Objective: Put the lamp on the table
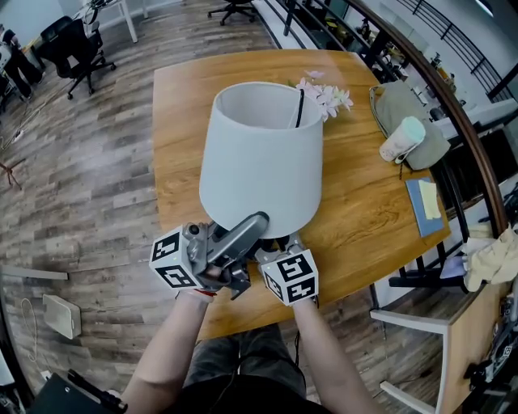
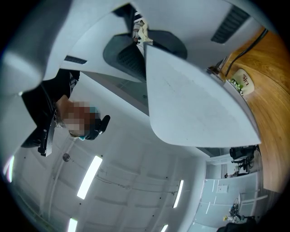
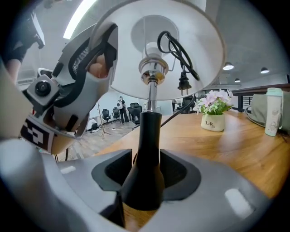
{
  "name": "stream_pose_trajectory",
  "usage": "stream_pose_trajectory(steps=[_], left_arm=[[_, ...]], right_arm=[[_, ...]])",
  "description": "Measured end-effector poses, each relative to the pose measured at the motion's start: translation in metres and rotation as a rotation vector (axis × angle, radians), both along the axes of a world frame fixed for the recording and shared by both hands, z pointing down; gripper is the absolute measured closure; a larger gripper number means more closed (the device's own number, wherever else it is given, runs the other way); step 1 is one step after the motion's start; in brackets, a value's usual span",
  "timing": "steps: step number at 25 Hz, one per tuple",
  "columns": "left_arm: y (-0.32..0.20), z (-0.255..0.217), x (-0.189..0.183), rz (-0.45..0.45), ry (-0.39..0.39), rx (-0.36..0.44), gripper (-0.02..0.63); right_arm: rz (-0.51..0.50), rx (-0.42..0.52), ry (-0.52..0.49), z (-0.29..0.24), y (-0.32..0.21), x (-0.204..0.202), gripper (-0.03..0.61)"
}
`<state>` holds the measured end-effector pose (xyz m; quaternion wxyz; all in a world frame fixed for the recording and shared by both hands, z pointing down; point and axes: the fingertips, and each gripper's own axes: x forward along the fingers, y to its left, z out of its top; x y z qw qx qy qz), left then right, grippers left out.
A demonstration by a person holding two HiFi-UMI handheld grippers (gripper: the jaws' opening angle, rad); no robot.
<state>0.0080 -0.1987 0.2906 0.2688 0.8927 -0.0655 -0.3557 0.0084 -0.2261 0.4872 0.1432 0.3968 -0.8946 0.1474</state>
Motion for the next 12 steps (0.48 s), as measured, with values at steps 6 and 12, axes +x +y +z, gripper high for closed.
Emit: stream_pose_trajectory(steps=[6,12], left_arm=[[0.007,0.003,-0.006,-0.005,0.018,-0.003,0.612],[0.016,0.006,-0.004,0.002,0.011,0.006,0.612]], right_arm=[[0.046,0.013,0.008,0.001,0.013,0.009,0.396],[0.090,0.028,0.018,-0.001,0.022,0.017,0.504]])
